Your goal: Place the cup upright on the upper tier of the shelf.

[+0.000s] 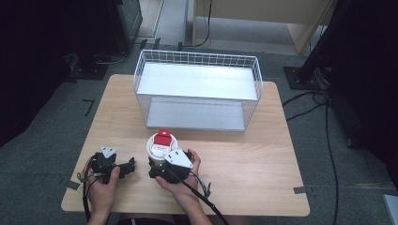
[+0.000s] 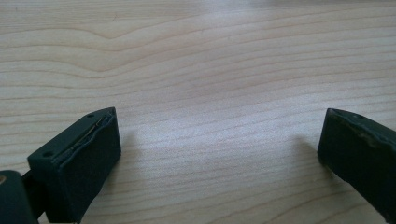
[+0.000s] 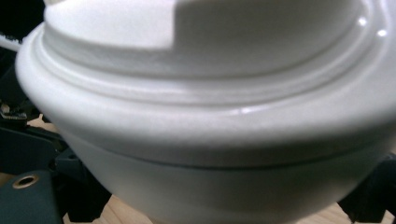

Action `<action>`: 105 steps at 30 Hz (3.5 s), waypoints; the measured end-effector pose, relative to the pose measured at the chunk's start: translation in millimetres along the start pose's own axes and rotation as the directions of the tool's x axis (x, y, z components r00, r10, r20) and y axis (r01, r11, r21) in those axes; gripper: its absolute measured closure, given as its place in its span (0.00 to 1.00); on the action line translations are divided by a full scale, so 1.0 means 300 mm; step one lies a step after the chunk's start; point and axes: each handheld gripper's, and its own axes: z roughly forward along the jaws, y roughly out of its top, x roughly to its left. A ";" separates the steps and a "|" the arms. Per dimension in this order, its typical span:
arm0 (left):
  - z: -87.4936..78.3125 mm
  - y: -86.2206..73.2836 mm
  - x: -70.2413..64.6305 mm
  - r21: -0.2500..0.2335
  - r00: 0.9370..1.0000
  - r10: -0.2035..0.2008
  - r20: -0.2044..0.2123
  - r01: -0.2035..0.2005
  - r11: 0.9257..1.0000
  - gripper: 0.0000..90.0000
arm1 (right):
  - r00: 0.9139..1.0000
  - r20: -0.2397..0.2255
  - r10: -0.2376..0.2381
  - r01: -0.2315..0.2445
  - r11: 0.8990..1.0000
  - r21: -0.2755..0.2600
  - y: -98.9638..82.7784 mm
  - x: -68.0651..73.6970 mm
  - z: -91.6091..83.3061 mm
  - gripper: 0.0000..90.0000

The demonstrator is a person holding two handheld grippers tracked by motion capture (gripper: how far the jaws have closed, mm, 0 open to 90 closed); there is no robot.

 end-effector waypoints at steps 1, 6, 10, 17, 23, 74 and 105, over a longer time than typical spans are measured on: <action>0.000 0.000 0.000 0.000 1.000 0.000 0.000 0.000 1.000 0.00 | 1.000 0.000 0.000 0.000 1.000 0.000 0.000 0.000 0.000 0.11; 0.000 0.000 0.000 0.001 1.000 0.001 -0.001 -0.001 1.000 0.00 | 1.000 0.007 0.000 0.000 1.000 -0.025 0.044 -0.017 -0.034 0.11; 0.000 0.000 0.000 0.000 1.000 0.000 -0.001 0.000 1.000 0.00 | 1.000 0.011 -0.001 0.002 0.999 -0.041 0.077 -0.026 -0.055 0.11; 0.000 0.001 0.000 0.001 1.000 0.001 -0.001 -0.001 1.000 0.00 | 0.999 0.037 -0.002 0.004 0.998 -0.062 0.137 -0.064 -0.086 0.11; 0.000 0.001 0.000 0.001 1.000 0.001 -0.001 -0.001 1.000 0.00 | 0.998 0.055 0.005 0.000 0.996 -0.085 0.176 -0.095 -0.110 0.11; 0.000 0.001 0.000 0.001 1.000 0.001 -0.001 -0.001 1.000 0.00 | 0.977 0.212 -0.002 0.067 0.952 -0.300 0.566 -0.312 -0.184 0.11; 0.002 0.002 -0.001 0.000 1.000 -0.001 0.000 0.001 1.000 0.00 | 0.957 0.289 0.003 0.075 0.963 -0.257 0.714 -0.464 0.019 0.11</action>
